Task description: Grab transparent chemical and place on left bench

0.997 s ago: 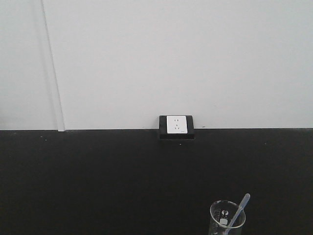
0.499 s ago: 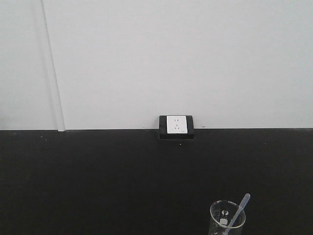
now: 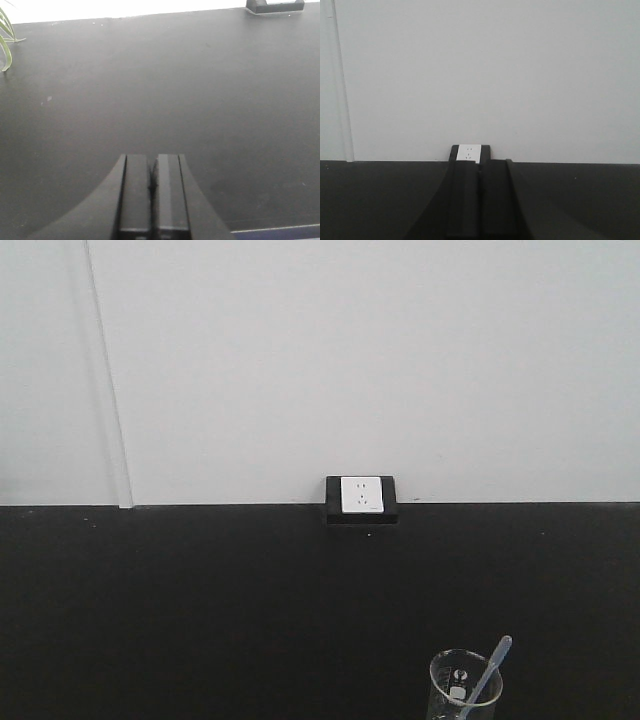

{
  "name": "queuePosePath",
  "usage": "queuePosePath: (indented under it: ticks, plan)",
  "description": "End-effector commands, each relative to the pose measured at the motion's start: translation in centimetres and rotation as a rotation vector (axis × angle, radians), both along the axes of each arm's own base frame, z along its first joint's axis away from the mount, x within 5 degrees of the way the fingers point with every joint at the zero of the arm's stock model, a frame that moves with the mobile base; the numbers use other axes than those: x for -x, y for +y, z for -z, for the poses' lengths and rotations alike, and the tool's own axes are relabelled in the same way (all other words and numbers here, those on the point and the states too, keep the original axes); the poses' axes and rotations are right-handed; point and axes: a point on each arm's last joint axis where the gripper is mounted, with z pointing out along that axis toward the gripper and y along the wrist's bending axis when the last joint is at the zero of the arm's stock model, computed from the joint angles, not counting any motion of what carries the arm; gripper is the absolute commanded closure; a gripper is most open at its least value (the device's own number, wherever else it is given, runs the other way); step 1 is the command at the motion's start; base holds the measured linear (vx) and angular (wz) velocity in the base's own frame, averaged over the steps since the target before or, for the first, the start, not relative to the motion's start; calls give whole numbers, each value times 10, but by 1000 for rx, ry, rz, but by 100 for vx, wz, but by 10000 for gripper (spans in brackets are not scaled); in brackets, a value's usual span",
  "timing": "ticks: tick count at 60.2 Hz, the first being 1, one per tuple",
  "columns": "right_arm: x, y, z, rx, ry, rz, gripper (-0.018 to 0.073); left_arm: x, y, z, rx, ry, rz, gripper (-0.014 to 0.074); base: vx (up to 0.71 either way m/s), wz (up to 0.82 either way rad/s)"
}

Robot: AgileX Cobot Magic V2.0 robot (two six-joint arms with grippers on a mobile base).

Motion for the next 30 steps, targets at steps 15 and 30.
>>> queuePosePath:
  ticks: [15,30]
  plan:
    - [-60,9,-66,54,42,4,566,1,0,-3,14,-81,1,600,0,0]
    - [-85,14,-59,59,87,-5,487,1,0,-3,14,-81,1,600,0,0]
